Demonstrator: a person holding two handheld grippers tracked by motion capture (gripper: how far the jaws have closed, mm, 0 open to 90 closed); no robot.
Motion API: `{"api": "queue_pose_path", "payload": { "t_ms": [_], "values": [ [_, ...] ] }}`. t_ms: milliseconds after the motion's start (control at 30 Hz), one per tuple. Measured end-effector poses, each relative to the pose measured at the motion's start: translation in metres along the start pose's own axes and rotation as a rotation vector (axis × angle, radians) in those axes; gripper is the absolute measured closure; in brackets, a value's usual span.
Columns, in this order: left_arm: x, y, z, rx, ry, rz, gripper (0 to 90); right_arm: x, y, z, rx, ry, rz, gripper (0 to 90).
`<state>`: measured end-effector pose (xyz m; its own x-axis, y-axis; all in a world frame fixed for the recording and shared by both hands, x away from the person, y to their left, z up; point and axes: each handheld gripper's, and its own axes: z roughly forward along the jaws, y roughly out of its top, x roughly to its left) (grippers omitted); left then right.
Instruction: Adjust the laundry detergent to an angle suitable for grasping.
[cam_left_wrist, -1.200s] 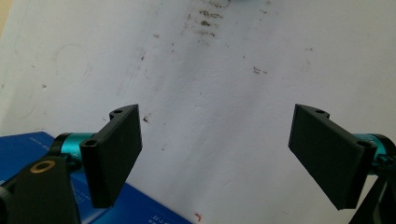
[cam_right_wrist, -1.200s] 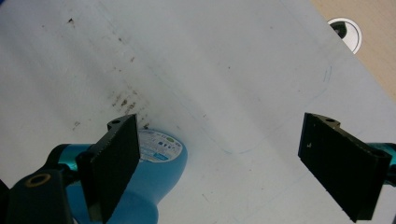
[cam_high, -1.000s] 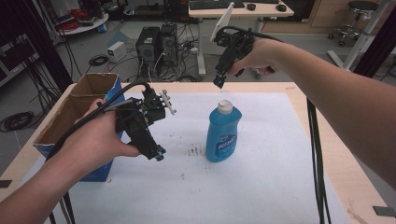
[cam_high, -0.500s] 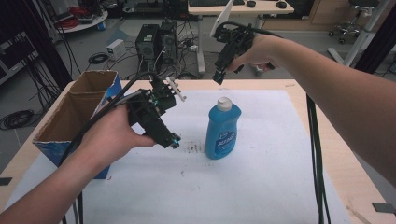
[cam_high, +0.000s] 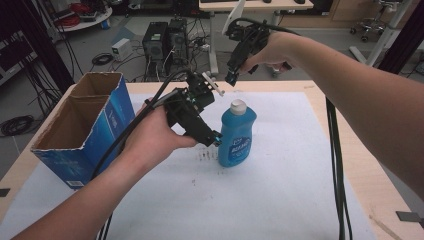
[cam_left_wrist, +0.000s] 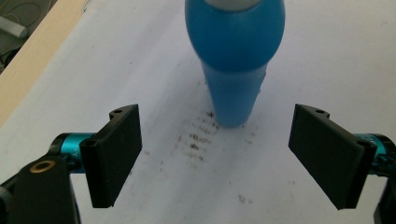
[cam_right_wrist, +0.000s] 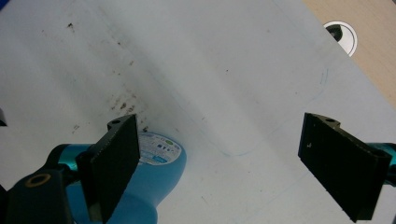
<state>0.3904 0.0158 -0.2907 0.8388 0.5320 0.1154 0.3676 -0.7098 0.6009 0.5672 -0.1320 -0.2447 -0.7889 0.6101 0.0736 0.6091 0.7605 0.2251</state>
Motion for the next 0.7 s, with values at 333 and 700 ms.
{"api": "queue_pose_path", "payload": {
  "t_ms": [333,700],
  "values": [
    [-0.003,0.012,0.028,-0.03,-0.035,-0.003,17.5,-0.002,0.0,0.0,-0.005,0.0,0.003,12.5],
    [-0.004,0.02,0.048,-0.03,-0.05,-0.014,17.4,-0.004,-0.001,0.0,-0.013,0.005,-0.004,12.5]
  ]
}}
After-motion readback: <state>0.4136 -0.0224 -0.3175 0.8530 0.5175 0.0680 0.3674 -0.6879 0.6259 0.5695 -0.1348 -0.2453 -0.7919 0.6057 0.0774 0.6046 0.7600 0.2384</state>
